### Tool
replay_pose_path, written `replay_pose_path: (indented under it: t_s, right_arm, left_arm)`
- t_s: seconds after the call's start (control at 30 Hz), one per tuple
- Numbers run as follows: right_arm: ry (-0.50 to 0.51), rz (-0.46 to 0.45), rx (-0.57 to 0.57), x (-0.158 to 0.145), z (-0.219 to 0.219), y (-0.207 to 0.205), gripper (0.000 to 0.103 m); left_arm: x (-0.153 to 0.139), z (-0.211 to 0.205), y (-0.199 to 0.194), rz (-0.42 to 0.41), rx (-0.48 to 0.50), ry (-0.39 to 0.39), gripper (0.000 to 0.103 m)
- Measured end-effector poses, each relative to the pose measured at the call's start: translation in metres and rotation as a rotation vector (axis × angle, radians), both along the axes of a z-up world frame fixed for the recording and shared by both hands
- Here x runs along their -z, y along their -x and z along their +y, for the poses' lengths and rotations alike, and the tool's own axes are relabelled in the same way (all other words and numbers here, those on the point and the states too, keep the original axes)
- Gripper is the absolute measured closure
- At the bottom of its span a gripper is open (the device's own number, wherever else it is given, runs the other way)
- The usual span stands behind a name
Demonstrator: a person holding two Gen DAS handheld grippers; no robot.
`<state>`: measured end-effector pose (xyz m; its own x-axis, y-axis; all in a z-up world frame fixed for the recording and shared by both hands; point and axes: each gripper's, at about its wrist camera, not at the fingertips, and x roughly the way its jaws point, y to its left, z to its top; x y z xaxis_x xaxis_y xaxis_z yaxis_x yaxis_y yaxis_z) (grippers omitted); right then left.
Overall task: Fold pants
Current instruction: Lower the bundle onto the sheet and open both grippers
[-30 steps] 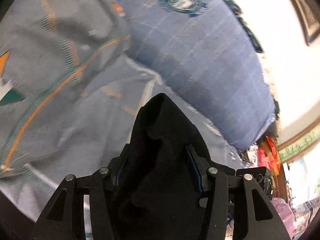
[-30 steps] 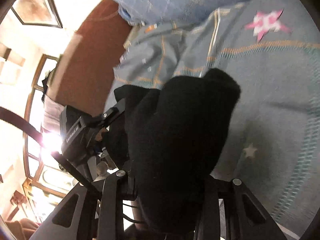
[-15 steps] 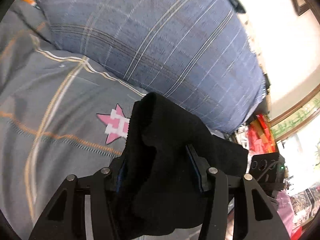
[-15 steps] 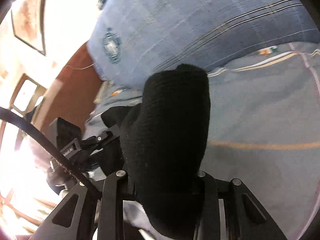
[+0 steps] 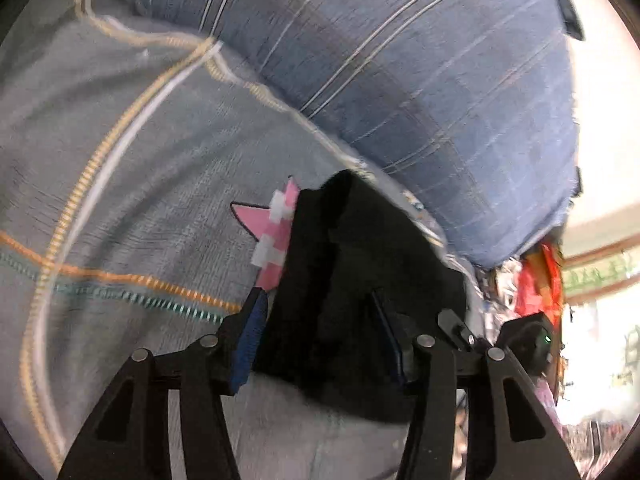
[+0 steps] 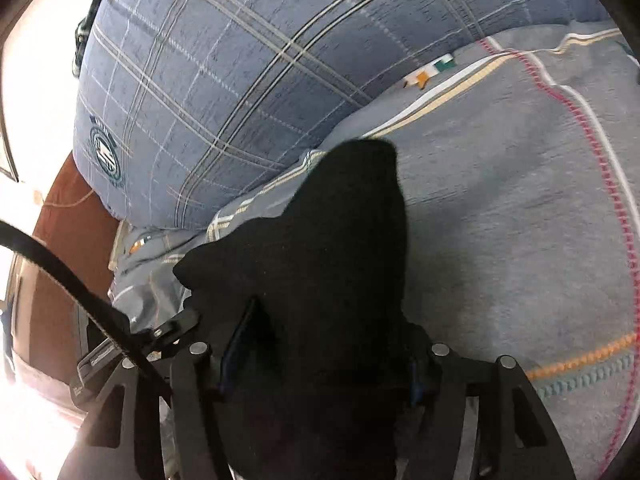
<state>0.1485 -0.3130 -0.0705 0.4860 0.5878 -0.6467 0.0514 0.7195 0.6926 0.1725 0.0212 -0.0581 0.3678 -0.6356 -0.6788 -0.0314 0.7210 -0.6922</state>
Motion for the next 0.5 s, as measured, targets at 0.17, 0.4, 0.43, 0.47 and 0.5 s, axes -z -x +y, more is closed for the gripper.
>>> replay_pose_path:
  t_s: [0.17, 0.4, 0.43, 0.47, 0.5]
  right_arm:
    - [0.027, -0.166, 0.106, -0.049, -0.030, 0.021, 0.035]
    - [-0.147, -0.136, 0.035, -0.051, -0.019, -0.011, 0.035]
    - [-0.113, -0.116, 0.042, -0.044, -0.017, -0.017, 0.035]
    - [-0.094, -0.104, 0.052, -0.040, -0.016, -0.021, 0.036]
    - [-0.078, -0.092, 0.066, -0.036, -0.019, -0.024, 0.037]
  left_arm:
    - [-0.058, 0.003, 0.011, -0.165, 0.028, -0.026, 0.053]
    - [-0.032, -0.045, -0.038, -0.100, 0.071, -0.067, 0.051]
    - [-0.022, -0.048, -0.043, -0.072, 0.064, -0.072, 0.051]
    - [-0.007, -0.049, -0.049, -0.043, 0.050, -0.079, 0.051]
    - [-0.001, -0.048, -0.050, -0.037, 0.036, -0.081, 0.052]
